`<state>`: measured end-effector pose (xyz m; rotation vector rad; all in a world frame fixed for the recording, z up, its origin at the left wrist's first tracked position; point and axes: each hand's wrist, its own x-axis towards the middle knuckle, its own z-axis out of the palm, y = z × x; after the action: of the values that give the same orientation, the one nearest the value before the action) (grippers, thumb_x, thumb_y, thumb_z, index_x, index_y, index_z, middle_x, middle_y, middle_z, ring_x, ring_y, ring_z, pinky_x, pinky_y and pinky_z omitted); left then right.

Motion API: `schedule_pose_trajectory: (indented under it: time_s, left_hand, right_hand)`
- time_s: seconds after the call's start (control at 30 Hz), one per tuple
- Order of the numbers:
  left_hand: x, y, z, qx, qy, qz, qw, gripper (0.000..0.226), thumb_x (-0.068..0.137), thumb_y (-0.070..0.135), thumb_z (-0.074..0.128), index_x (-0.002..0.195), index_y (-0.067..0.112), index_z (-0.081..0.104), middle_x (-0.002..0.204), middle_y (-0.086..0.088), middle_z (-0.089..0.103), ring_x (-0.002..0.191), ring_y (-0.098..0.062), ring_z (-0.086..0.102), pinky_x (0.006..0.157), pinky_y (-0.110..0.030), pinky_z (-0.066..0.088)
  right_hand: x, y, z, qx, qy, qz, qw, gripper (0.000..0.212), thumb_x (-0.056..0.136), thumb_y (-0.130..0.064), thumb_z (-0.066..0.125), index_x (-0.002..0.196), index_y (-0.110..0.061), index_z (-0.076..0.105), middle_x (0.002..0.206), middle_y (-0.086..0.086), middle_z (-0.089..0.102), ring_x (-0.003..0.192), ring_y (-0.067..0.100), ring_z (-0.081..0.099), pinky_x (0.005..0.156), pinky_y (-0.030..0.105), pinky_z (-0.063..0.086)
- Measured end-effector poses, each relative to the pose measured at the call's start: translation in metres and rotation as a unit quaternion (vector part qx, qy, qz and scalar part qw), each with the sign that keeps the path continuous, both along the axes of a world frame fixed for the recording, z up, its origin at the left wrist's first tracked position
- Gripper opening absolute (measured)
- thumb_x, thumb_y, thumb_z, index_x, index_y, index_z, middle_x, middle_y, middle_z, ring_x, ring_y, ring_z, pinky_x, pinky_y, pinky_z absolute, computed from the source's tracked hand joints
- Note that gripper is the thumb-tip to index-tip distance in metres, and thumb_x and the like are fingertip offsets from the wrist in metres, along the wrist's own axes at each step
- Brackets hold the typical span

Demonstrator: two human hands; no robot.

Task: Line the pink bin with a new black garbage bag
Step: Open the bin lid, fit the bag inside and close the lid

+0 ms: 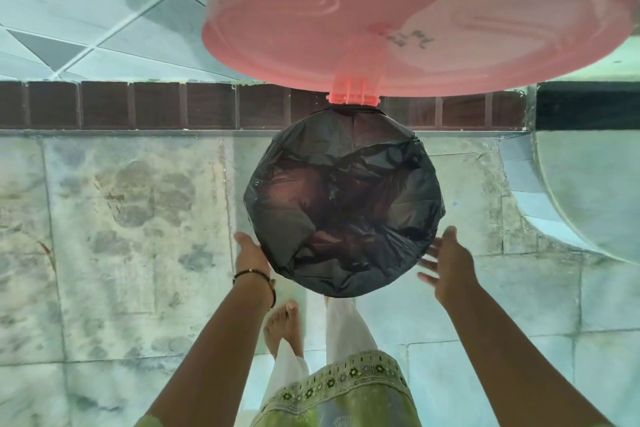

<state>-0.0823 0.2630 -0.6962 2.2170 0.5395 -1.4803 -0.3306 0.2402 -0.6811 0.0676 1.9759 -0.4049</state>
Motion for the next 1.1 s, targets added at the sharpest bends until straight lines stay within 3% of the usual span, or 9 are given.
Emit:
schedule_pose_trajectory:
  time_s: [0.13, 0.27, 0.37, 0.53, 0.6, 0.7, 0.83, 0.93, 1.1]
  left_hand:
    - [0.019, -0.038, 0.026, -0.061, -0.245, -0.195, 0.948, 0.046, 0.1, 0.028, 0.02, 0.134, 0.002, 0.038, 0.142, -0.019, 0.041, 0.13, -0.034, 0.038, 0.103, -0.033, 0.029]
    - [0.017, -0.094, 0.07, -0.331, -0.169, -0.084, 0.925, 0.047, 0.096, 0.047, 0.024, 0.139, 0.029, 0.035, 0.149, 0.001, 0.035, 0.137, -0.019, 0.034, 0.116, -0.044, 0.024]
    - [0.008, -0.126, 0.108, -0.411, -0.108, -0.087, 0.901, 0.053, 0.096, 0.051, 0.01, 0.139, 0.035, 0.034, 0.149, 0.004, 0.036, 0.139, -0.015, 0.031, 0.113, -0.043, 0.021]
    - [0.005, -0.128, 0.137, -0.42, -0.017, -0.069, 0.905, 0.064, 0.092, 0.057, -0.001, 0.13, 0.034, 0.044, 0.146, 0.005, 0.043, 0.138, -0.016, 0.033, 0.112, -0.043, 0.02]
    - [0.01, -0.111, 0.136, -0.417, -0.012, -0.055, 0.907, 0.053, 0.095, 0.053, 0.007, 0.115, 0.034, 0.052, 0.141, 0.002, 0.048, 0.132, -0.017, 0.042, 0.114, -0.043, 0.025]
    - [0.017, -0.078, 0.129, -0.429, 0.023, -0.062, 0.901, 0.048, 0.096, 0.047, 0.025, 0.125, 0.021, 0.054, 0.133, -0.006, 0.056, 0.123, -0.022, 0.051, 0.111, -0.044, 0.034]
    - [0.028, -0.039, 0.13, -0.43, 0.009, -0.141, 0.892, 0.018, 0.084, 0.036, 0.054, 0.092, 0.036, 0.07, 0.091, 0.008, 0.068, 0.091, -0.014, 0.059, 0.077, -0.027, 0.05]
    - [0.035, -0.015, 0.121, -0.424, -0.014, -0.243, 0.872, 0.036, 0.075, 0.04, 0.061, 0.111, 0.037, 0.063, 0.113, 0.008, 0.067, 0.11, -0.014, 0.06, 0.09, -0.031, 0.049]
    - [0.026, 0.006, 0.095, -0.333, -0.062, -0.38, 0.861, 0.054, 0.093, 0.022, 0.049, 0.144, 0.023, 0.03, 0.14, 0.004, 0.047, 0.127, -0.012, 0.045, 0.107, -0.029, 0.036]
  right_hand:
    - [-0.01, -0.028, 0.026, -0.139, 0.101, -0.009, 0.985, 0.038, 0.097, -0.031, 0.035, 0.114, -0.006, 0.058, 0.121, 0.014, 0.061, 0.098, 0.029, 0.061, 0.07, 0.033, 0.043]
    - [-0.001, -0.076, 0.07, -0.293, 0.027, -0.003, 0.956, 0.04, 0.096, -0.042, 0.033, 0.128, -0.024, 0.048, 0.134, 0.004, 0.05, 0.117, 0.026, 0.052, 0.093, 0.04, 0.042]
    - [0.008, -0.111, 0.102, -0.366, -0.053, -0.048, 0.928, 0.049, 0.096, -0.05, 0.026, 0.134, -0.026, 0.042, 0.136, -0.001, 0.05, 0.122, 0.021, 0.049, 0.1, 0.04, 0.036]
    - [0.006, -0.119, 0.122, -0.362, -0.139, -0.055, 0.92, 0.051, 0.093, -0.054, 0.028, 0.119, -0.02, 0.055, 0.122, 0.001, 0.06, 0.118, 0.022, 0.054, 0.106, 0.043, 0.032]
    - [-0.005, -0.105, 0.12, -0.349, -0.187, -0.055, 0.917, 0.041, 0.094, -0.046, 0.032, 0.11, -0.019, 0.057, 0.116, 0.004, 0.062, 0.115, 0.025, 0.056, 0.105, 0.046, 0.035]
    - [-0.017, -0.079, 0.126, -0.364, -0.284, -0.049, 0.886, 0.031, 0.091, -0.031, 0.04, 0.108, -0.012, 0.058, 0.1, 0.005, 0.064, 0.104, 0.023, 0.058, 0.091, 0.035, 0.049]
    - [-0.021, -0.045, 0.134, -0.33, -0.251, 0.061, 0.908, 0.015, 0.082, -0.017, 0.055, 0.093, -0.017, 0.065, 0.08, -0.005, 0.068, 0.078, 0.014, 0.063, 0.067, 0.024, 0.055]
    - [-0.017, -0.025, 0.12, -0.291, -0.194, 0.125, 0.929, 0.025, 0.084, -0.01, 0.055, 0.104, -0.021, 0.064, 0.087, -0.007, 0.071, 0.086, 0.014, 0.066, 0.072, 0.027, 0.053]
    - [-0.004, -0.007, 0.094, -0.27, -0.134, 0.147, 0.942, 0.046, 0.079, -0.013, 0.062, 0.123, -0.021, 0.054, 0.111, -0.002, 0.068, 0.102, 0.017, 0.064, 0.081, 0.027, 0.055]
